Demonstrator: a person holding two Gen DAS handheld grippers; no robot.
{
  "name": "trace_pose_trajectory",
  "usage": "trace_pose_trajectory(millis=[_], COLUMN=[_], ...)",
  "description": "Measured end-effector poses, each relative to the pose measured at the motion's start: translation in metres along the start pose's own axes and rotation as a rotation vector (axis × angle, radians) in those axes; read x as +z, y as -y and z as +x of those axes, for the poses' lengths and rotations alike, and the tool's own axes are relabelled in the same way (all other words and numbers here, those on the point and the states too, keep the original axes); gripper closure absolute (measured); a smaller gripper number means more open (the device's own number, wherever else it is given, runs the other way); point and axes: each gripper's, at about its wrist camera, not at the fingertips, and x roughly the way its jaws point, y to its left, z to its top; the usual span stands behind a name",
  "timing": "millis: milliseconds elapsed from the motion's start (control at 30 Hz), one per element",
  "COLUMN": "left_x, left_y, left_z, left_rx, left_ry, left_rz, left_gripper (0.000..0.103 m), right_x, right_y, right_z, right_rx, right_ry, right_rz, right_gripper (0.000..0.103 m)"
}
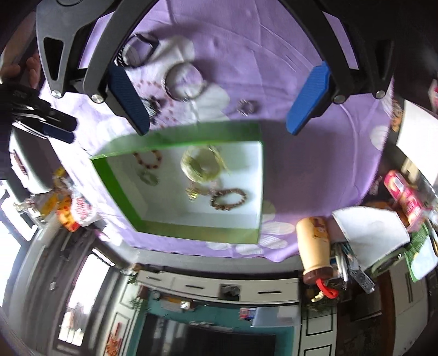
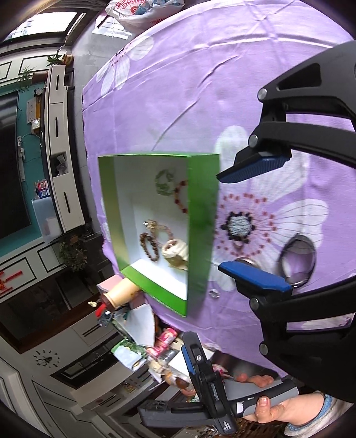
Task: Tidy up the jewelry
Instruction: 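Move both open tools back over the jewelry on the tablecloth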
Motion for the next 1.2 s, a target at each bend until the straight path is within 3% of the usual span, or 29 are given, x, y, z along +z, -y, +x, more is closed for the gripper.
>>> trace_pose_trajectory(millis=[100,233,533,633,733,1067,1200], left_x=[-0.014,-0.035,-0.058,-0.071,-0.078,-0.084,-0.082], left_y=[-0.004,-0.009,-0.03,-0.036,-0.037,-0.019,-0.014], left_z=[-0.01,-0.03,-0.01,-0.004,0.001,0.02,0.029], left_rx=[0.002,-0.053,-0.051,-0.029,0.008,-0.002,-0.003], left_ry=[0.026,0.131,-0.062,-0.061,-0.057,-0.104,-0.118], left_rz=[-0.028,-0.023,-0.085,-0.112,-0.107,-0.059,-0.061], left_gripper=[0.002,0.002,0.002,0.002,0.002,0.002,0.011], right_x=[-0.012,-0.027,-0.05,-0.056,-0.063,-0.076,-0.073], right_y=[-0.006,-0.014,-0.022,-0.024,-0.022,-0.022,-0.018], right_z=[-0.003,-0.004,0.01,0.017,0.024,0.042,0.043], right_rx=[-0.031,-0.052,-0.051,-0.083,-0.053,-0.016,-0.005], right_ry=[-0.005,-0.011,-0.048,-0.039,-0.036,-0.068,-0.055], right_rz=[-0.026,-0.07,-0.118,-0.137,-0.114,-0.131,-0.121], right_gripper=[0.043,0.043,0.043,0.043,0.043,0.043,0.043])
